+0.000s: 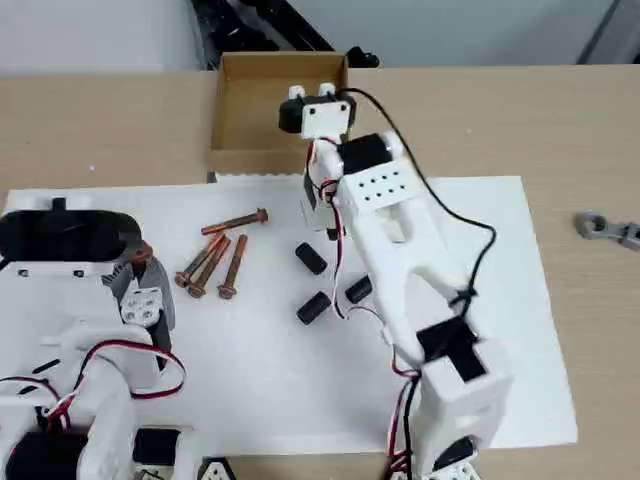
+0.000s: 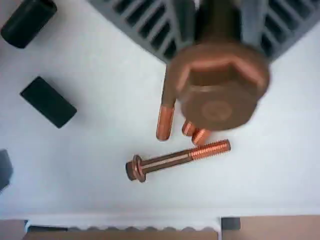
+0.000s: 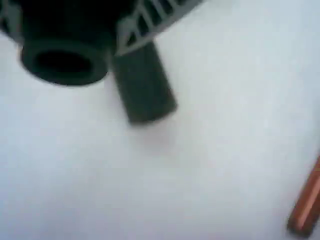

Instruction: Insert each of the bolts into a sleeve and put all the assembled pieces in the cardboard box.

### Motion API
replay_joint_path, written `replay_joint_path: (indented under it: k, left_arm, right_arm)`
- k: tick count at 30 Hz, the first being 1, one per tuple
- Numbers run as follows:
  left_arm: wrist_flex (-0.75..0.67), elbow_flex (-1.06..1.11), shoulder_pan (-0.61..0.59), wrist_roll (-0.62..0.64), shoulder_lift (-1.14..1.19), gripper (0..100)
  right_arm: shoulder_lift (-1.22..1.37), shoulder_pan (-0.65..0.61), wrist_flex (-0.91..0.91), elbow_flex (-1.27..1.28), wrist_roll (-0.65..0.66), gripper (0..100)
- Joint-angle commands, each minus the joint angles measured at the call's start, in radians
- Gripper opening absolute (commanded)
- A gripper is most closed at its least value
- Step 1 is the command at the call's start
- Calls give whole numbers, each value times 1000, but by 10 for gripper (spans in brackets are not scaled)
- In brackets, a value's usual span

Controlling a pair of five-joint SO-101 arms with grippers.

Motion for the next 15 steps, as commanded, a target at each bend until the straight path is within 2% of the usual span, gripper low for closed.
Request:
replay_joint_path:
  k: [1,8,15]
  left_arm:
    - [-58,-10,2,-8,-2,5]
    - [-161,-5,2,-8,-2,5]
    - [-172,-5,5,-8,5,5]
  right_arm:
    - [-162,-8,102,-17,-8,8]
    - [-507,-10,120,-17,-8,8]
    - [-820,-10,131,34,-9,5]
